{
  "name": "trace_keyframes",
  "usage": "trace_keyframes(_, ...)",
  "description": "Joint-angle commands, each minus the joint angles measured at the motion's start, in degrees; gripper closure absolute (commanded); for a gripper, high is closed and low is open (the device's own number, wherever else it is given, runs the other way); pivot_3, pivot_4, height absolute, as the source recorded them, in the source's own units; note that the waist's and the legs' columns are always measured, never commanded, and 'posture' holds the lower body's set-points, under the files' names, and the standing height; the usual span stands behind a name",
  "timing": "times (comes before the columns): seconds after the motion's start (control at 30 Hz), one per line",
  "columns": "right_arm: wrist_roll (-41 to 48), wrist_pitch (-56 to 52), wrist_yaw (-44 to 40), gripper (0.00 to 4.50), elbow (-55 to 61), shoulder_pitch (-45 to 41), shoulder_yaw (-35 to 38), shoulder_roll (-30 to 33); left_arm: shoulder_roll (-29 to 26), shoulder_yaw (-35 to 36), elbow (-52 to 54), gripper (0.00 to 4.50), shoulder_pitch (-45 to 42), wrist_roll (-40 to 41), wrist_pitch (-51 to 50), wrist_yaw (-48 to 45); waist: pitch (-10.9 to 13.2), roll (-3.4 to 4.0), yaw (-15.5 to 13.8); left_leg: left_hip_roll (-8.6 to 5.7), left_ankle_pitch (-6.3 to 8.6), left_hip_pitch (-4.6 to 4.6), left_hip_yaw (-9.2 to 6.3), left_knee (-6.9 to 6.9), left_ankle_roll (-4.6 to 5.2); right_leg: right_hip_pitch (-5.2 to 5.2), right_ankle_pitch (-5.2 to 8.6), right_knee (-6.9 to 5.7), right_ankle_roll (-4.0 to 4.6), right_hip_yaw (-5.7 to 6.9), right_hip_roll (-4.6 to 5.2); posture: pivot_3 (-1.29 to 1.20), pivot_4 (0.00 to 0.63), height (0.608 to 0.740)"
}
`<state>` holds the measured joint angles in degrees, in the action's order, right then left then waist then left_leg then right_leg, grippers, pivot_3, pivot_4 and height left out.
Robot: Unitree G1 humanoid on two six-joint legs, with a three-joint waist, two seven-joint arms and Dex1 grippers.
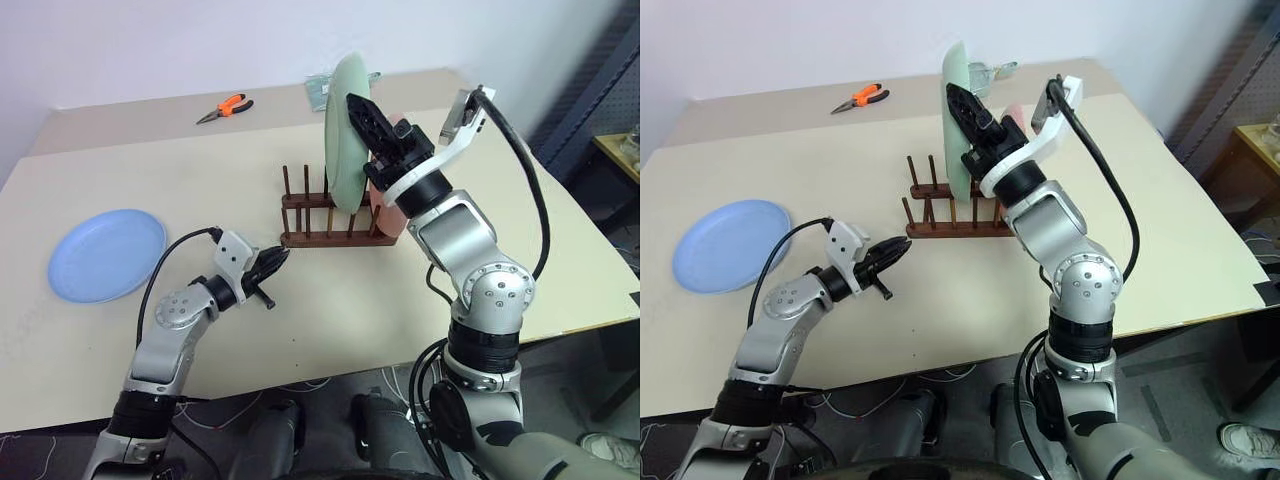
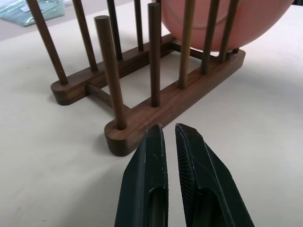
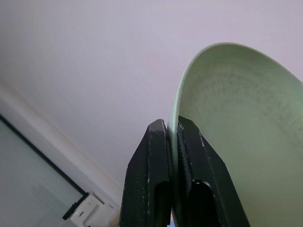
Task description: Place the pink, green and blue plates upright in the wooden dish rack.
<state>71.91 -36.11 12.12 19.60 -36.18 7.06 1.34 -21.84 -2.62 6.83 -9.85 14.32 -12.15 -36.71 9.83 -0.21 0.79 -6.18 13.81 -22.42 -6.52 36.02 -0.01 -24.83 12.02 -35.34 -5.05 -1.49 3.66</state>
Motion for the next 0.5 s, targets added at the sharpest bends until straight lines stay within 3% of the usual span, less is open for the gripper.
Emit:
trace_keyframes(0.03, -1.6, -0.43, 0.6, 4.45, -1.38, -0.57, -0.46, -0.15, -0.32, 0.72, 2.65, 4.09, 0.19, 0.84, -0.11, -0.15, 0.0, 0.0, -0.01, 0.0, 0.0, 0.0, 0.0, 0.0, 0.0, 0.0, 0.0, 0.0, 0.0, 0.0, 0.0, 0.0, 0.15, 0.74)
trace_keyframes(0.17, -2.83, -2.07, -0.2, 4.45, -4.28, -1.15, -0.38, 0.64, -0.43, 0.72, 3.21, 4.09, 0.59, 0.9, -0.45, -0.2, 0.01, 0.01, -0.01, 0.0, 0.0, 0.0, 0.0, 0.0, 0.0, 0.0, 0.0, 0.0, 0.0, 0.0, 0.0, 0.0, 0.15, 0.74)
trace_keyframes(0.27, -4.57, -2.49, -1.11, 3.47, -5.94, -1.93, -0.24, 1.07, -0.42, 0.75, 3.24, 4.09, 0.55, 0.86, -0.62, -0.26, 0.0, 0.01, -0.01, 0.0, 0.0, 0.0, 0.0, 0.0, 0.0, 0.0, 0.0, 0.0, 0.0, 0.0, 0.0, 0.0, 0.15, 0.74)
trace_keyframes(0.43, -12.04, -2.45, -5.82, 1.03, -6.3, -3.99, -2.66, 4.81, -0.25, 0.59, 3.38, 4.09, 0.59, 0.76, -0.84, -0.26, 0.02, 0.03, -0.01, -0.01, 0.0, 0.0, 0.01, 0.01, 0.0, 0.0, 0.0, 0.0, 0.0, 0.01, -0.01, 0.0, 0.15, 0.74)
trace_keyframes(0.5, -15.66, -2.07, -9.21, 1.03, -6.28, -5.53, -4.05, 7.13, -0.24, 0.5, 3.36, 4.09, 0.54, 0.73, -0.92, -0.31, 0.02, 0.03, 0.0, -0.01, 0.0, 0.0, 0.02, 0.0, 0.0, 0.0, 0.0, 0.0, 0.0, 0.01, -0.01, 0.0, 0.15, 0.74)
